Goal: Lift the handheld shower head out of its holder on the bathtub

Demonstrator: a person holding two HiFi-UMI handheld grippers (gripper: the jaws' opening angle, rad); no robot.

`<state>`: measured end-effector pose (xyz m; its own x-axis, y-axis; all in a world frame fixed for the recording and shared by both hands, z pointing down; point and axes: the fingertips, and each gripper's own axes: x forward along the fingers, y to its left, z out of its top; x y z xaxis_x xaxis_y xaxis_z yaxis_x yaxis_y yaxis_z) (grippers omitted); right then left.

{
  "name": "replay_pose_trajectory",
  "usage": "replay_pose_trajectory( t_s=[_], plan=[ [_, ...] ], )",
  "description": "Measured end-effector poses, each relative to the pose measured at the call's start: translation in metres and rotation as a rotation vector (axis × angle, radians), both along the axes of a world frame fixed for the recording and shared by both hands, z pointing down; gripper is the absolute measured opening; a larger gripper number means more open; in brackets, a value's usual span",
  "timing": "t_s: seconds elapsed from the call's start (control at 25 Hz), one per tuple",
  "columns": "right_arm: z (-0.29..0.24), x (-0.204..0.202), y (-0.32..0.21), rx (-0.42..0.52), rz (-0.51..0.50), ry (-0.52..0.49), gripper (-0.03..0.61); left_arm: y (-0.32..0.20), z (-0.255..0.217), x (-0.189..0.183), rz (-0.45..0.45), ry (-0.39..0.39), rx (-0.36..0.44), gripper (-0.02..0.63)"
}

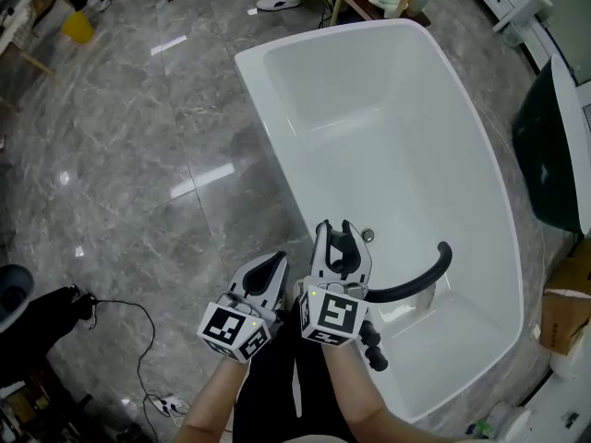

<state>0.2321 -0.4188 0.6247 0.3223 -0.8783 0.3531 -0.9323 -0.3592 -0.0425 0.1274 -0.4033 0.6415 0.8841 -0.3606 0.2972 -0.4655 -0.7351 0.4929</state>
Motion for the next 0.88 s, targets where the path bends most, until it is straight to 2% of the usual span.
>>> replay_pose_trajectory(
  t_s=[0.32, 0.56, 0.88],
  plan=[
    [-0.044, -0.005, 0.009, 0.032, -0.038, 0.018, 0.132, 0.005, -0.044, -0.005, 0.027, 0.02, 0.051, 0.014],
    [-0.077, -0.011, 0.018, 0.043, -0.082, 0.04, 0.132, 0.021, -0.074, -0.009, 0.034, 0.057, 0.026, 0.014],
    [-0.12, -0.013, 0.024, 0.066, -0.136, 0.039, 0.132, 0.029, -0.114, -0.009, 0.036, 0.05, 0.072, 0.014]
  ],
)
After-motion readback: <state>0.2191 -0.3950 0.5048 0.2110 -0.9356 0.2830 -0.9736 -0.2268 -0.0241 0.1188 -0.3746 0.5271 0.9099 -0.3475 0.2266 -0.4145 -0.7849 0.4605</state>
